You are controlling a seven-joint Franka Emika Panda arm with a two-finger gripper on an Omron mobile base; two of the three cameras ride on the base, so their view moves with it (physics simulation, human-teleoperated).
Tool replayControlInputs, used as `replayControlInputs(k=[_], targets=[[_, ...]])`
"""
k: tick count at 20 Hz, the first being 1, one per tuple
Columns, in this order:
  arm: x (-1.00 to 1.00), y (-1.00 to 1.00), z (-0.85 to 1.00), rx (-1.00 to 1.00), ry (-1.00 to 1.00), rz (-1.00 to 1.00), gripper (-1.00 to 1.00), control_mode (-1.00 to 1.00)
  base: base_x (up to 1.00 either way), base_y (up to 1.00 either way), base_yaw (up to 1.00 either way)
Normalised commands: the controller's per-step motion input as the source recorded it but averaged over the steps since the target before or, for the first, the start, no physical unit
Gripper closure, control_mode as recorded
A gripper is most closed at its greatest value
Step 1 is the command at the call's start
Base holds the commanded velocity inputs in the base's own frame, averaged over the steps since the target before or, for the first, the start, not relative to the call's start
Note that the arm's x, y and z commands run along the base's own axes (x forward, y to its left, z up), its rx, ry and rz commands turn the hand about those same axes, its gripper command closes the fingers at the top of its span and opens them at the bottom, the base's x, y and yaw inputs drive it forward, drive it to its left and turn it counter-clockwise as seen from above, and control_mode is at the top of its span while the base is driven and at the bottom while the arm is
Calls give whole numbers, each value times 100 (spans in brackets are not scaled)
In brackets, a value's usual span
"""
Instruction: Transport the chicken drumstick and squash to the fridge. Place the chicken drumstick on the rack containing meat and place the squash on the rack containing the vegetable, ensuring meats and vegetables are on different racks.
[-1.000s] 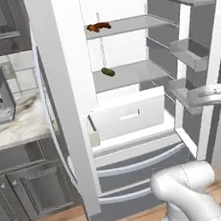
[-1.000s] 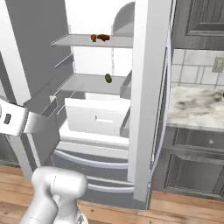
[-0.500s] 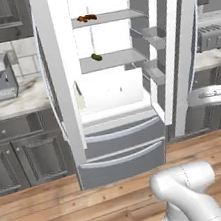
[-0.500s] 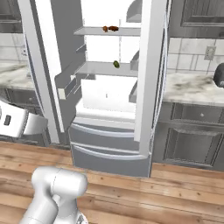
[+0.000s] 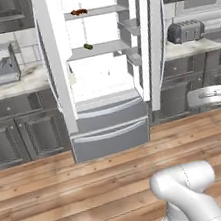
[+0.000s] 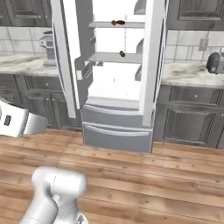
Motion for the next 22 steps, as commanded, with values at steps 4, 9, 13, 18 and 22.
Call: replayControlInputs(k=[4, 9, 13, 18, 22], targets=[[0, 0, 0, 0, 0, 0, -100, 100, -100, 37, -23], [0, 0, 0, 0, 0, 0, -100, 100, -44, 30, -93], [0, 0, 0, 0, 0, 0, -100, 100, -96, 48, -56], [0, 0, 0, 0, 0, 0, -100, 100, -100, 1, -36], [0, 0, 0, 0, 0, 0, -100, 100, -100, -14, -41]])
